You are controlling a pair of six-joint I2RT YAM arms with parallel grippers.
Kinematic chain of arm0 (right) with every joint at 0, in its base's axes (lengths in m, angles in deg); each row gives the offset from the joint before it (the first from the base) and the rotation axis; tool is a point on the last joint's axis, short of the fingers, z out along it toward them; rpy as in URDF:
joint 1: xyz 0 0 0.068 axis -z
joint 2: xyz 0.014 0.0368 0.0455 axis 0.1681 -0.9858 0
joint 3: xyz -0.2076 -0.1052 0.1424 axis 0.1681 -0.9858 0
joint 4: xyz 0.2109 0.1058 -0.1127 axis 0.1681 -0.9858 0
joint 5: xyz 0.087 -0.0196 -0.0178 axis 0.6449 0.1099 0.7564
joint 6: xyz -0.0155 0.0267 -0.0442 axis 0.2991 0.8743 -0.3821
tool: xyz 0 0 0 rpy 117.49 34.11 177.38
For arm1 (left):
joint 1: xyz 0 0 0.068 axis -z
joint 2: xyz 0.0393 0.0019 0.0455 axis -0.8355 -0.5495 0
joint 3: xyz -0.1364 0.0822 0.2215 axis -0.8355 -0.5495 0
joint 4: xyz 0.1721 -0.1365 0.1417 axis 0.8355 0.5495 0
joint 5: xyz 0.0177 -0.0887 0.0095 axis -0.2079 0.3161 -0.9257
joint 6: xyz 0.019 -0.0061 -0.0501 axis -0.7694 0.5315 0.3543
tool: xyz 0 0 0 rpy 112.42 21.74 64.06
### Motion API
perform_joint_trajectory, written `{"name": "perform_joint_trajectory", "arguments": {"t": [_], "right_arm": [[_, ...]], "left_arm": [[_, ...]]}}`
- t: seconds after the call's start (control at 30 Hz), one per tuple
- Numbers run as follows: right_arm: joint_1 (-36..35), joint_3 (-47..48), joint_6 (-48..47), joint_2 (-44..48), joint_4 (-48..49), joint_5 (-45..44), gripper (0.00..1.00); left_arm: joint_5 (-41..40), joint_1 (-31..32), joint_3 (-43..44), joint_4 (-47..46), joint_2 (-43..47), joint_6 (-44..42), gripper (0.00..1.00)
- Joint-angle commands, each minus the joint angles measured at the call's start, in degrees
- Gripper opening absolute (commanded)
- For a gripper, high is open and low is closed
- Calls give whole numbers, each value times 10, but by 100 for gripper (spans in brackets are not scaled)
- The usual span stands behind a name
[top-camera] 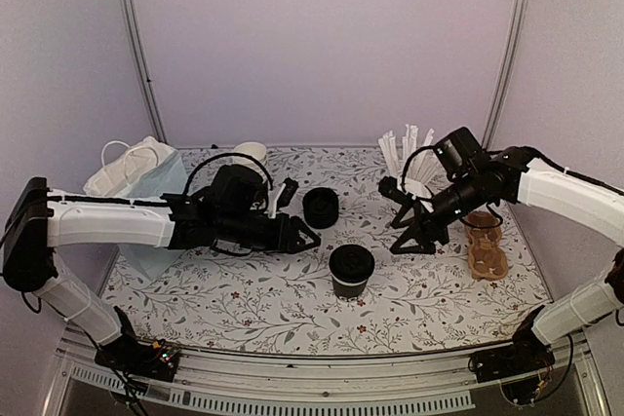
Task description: Pack the takeout coffee
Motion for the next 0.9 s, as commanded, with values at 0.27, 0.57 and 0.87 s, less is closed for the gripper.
{"name": "perform_joint_trajectory", "arguments": {"t": [0.27,0.57,0.87], "right_arm": [[40,-217,240,37,279,150,64],[64,-217,289,-10,330,242,67],[75,-210,330,-79,367,264,66]], "left_arm": [[20,48,-15,-128,-73,107,60],[30,49,1,-141,-103,109,67],[28,49,23,-103,-128,90,64]]}}
